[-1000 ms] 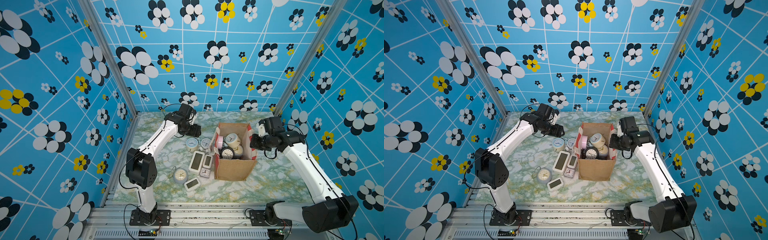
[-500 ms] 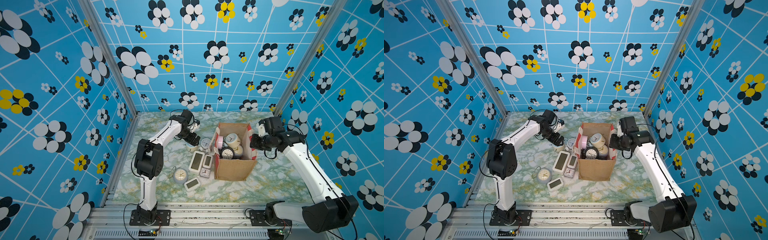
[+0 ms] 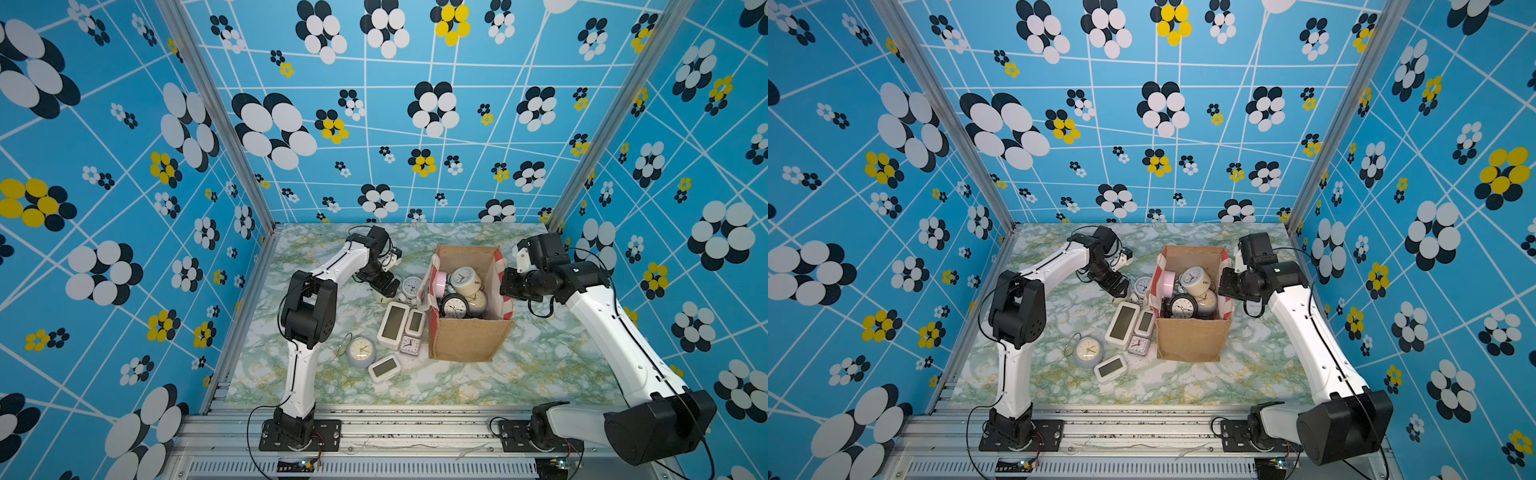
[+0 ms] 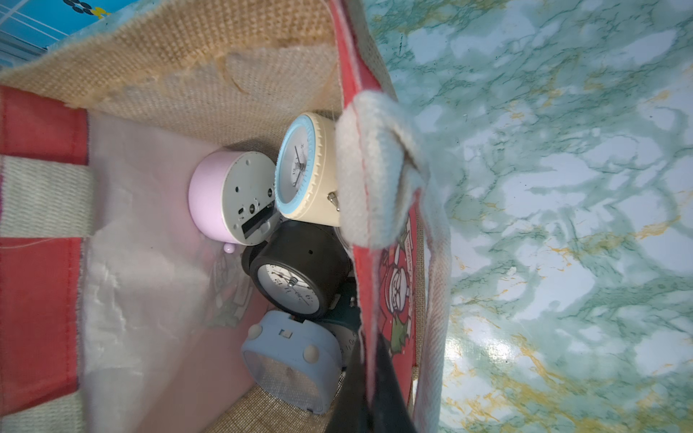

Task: Put the alarm clock into the canvas bag
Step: Pick up the alarm from the center of the board, then place the alarm at the canvas bag.

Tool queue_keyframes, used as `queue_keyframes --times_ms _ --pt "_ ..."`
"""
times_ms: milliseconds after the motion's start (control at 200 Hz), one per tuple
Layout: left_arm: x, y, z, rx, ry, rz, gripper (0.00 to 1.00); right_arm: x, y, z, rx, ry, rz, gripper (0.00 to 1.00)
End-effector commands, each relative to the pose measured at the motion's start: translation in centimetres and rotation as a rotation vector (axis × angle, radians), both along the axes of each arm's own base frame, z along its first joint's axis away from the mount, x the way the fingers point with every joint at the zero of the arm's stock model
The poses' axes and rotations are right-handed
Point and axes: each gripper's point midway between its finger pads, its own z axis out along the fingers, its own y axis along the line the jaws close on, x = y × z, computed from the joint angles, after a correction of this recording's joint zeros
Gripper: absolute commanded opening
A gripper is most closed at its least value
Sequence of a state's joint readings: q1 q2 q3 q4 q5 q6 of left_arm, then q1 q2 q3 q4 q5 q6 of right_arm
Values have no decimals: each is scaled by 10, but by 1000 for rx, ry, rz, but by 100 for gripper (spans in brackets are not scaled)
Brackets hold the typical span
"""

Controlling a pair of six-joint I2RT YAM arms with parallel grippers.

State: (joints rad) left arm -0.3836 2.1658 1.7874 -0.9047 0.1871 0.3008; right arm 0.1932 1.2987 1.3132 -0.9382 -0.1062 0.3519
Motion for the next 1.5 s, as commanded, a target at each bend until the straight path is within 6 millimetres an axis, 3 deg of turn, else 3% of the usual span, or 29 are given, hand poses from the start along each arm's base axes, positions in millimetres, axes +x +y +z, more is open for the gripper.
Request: queue_keyframes --times_ms 0,345,550,740,1044,1174,1224,1244,1494 --pt "8 0 -3 14 -17 -9 99 -4 -2 1 -23 16 6 0" --pt "11 -1 3 14 -40 -7 82 -6 -3 2 -23 14 4 0" --pt "10 1 20 2 -68 4 74 -7 -3 3 -21 10 2 0" --pt "8 -2 54 -65 -123 24 70 -9 -4 6 -25 5 -1 0" --pt "1 -10 110 -184 -207 44 68 -21 -12 10 -55 11 -17 18" --pt "-3 -15 140 -250 -251 43 68 -25 -15 11 -61 9 -22 20" --pt "-4 -18 143 -272 -250 40 67 -27 -15 12 -60 10 -22 20" --pt "-6 -19 158 -293 -276 37 67 -27 -15 11 -61 10 -23 19" --pt "-24 -37 223 -472 -361 -2 65 -30 -7 11 -10 21 -5 16"
